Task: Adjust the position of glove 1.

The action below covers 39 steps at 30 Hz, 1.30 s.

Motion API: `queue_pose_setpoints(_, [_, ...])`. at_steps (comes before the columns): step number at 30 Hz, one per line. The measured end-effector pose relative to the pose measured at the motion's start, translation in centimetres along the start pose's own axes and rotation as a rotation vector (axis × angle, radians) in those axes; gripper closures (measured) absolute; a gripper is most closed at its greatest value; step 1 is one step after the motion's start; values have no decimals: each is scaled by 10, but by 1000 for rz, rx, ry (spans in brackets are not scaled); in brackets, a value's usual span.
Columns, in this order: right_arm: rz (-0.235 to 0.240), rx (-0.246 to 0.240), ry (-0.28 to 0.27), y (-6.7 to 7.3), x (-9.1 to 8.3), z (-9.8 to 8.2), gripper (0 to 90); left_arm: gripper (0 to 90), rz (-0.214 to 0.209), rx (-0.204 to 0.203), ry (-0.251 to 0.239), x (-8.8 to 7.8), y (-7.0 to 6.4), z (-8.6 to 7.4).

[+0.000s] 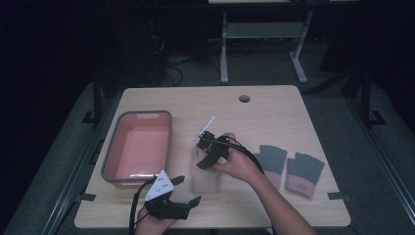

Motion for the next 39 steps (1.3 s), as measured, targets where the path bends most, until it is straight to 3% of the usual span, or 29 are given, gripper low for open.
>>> queue_pose_setpoints(8, [-79, -36, 67, 4, 27, 11, 298, 150, -6, 2, 0, -1, 0, 0])
queue_pose_setpoints(13, [-94, -46, 91, 3, 33, 9, 290, 150, -5, 0, 0, -1, 0, 1])
queue_pose_setpoints(23, [-86, -40, 108, -1, 32, -2, 291, 149, -50, -63, 19, 6, 0, 1])
queue_pose_setpoints(34, [-99, 27, 112, -10, 25, -15, 306, 149, -64, -79, 70, 16, -5, 3])
queue_pose_setpoints(39, [-106, 63, 113, -17, 19, -25, 311, 150, -59, -93, 71, 25, -5, 8])
Point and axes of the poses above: each handheld gripper's, and its own axes: x roughly forward along the jaws, z roughly out of its top, y roughly to its left, the point moved 4 cm from there along x, roughly forward along the jaws, and after that the axes turned 1 degree about -y, right-handed, at the moved point
